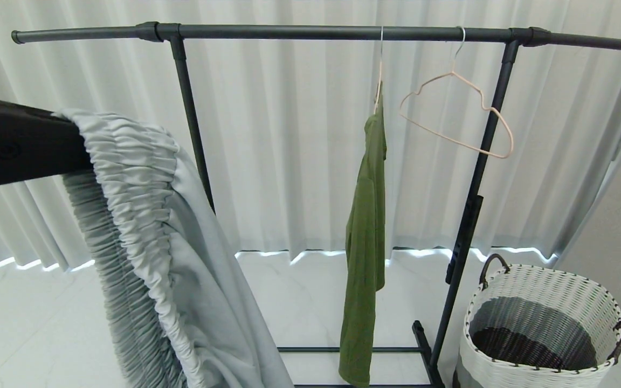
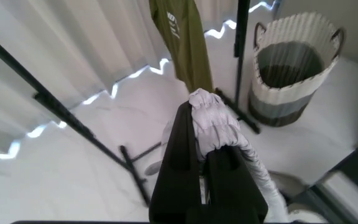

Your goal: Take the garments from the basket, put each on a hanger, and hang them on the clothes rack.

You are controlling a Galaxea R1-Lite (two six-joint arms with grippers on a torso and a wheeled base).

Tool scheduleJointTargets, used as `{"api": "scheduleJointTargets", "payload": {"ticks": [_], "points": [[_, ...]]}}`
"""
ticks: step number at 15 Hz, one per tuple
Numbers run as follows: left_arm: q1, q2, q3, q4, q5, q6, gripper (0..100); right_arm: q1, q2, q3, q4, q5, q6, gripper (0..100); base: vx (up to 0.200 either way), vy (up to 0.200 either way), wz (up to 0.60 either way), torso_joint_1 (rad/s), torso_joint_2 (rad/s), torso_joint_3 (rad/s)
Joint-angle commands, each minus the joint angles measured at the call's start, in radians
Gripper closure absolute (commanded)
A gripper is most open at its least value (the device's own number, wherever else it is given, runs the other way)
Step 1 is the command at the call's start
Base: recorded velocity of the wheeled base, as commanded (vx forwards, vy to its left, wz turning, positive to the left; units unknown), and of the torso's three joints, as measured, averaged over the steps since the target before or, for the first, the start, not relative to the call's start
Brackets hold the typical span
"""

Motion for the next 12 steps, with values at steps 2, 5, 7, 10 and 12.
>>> {"api": "scheduleJointTargets", "payload": {"ticks": [2,5,7,10,12], "points": [[0.0,-0.029,0.039,0.001,0.0,0.038,100,-0.001,0.002,0.026,0.0,0.0,0.094,0,0.0,0.0,0.0,0.093,-0.39,-0.3],[0.0,-0.031,0.048,0.001,0.0,0.038,100,-0.001,-0.001,0.035,0.0,0.0,0.148,0,0.0,0.0,0.0,0.129,-0.45,-0.32],[0.0,-0.029,0.048,0.001,0.005,0.038,100,-0.001,-0.001,0.035,0.0,0.0,0.157,0,0.0,0.0,0.0,0.146,-0.46,-0.307],[0.0,-0.029,0.048,0.001,0.005,0.041,100,-0.001,-0.001,0.052,-0.002,-0.001,0.159,0,0.0,0.0,0.0,0.163,-0.47,-0.299],[0.0,-0.029,0.048,0.001,0.005,0.047,100,0.0,-0.015,0.074,-0.002,-0.001,0.156,0,0.0,0.0,0.0,0.178,-0.47,-0.303]]}}
